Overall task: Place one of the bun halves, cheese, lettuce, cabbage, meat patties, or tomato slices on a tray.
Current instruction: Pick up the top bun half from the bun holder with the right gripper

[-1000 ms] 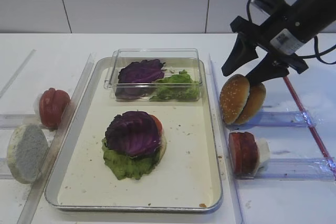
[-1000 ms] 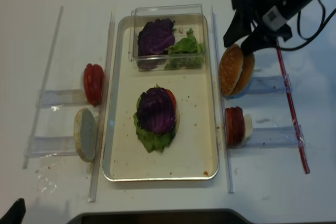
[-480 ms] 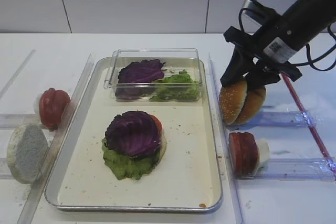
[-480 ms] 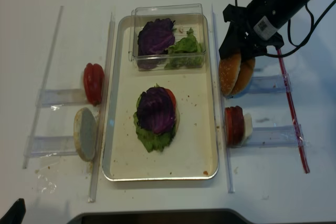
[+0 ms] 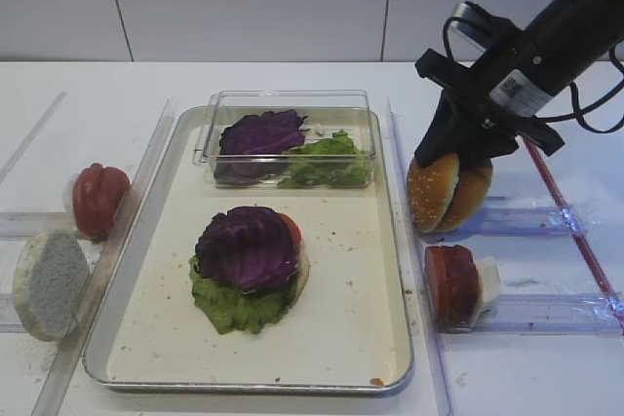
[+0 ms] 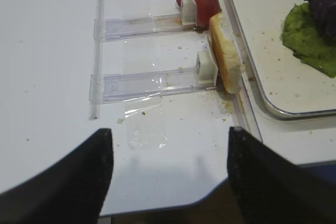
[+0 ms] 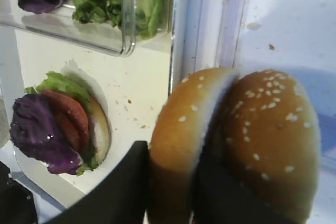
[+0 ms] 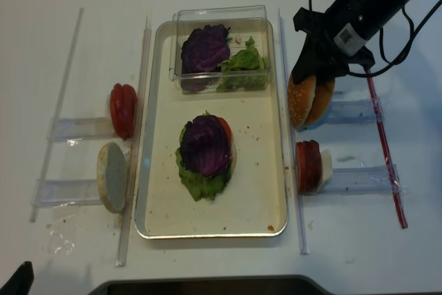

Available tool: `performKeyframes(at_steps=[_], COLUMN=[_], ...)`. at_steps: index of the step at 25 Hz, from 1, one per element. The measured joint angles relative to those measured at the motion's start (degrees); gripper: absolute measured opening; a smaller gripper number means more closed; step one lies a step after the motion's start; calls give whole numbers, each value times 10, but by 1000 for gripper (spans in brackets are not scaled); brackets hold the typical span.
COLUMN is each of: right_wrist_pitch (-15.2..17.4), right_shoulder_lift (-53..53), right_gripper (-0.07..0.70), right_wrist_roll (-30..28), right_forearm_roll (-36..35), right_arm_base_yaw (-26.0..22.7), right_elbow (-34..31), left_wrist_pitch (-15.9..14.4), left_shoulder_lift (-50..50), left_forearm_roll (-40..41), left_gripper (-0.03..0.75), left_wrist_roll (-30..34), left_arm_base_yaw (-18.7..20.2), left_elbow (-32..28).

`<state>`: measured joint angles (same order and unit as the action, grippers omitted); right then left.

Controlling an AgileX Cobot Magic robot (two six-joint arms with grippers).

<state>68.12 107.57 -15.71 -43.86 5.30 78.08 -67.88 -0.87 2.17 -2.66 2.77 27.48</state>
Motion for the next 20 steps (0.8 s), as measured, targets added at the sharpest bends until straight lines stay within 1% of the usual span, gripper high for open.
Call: performKeyframes(at_steps=[10,20], right_wrist_pitch=[1,2], right_shoulder_lift=[0,0], right_gripper=[152,141], right_wrist_roll=[14,15], right_forearm_roll=[6,7], right_arm_base_yaw=[0,0], right_elbow=[0,0], left_wrist_pitch=[0,0], left_shoulder_lift=[0,0], left_forearm_roll=[0,0], left_gripper=[429,428], left_wrist_roll=[0,0], left_arm_base_yaw=[0,0], left_elbow=[0,0])
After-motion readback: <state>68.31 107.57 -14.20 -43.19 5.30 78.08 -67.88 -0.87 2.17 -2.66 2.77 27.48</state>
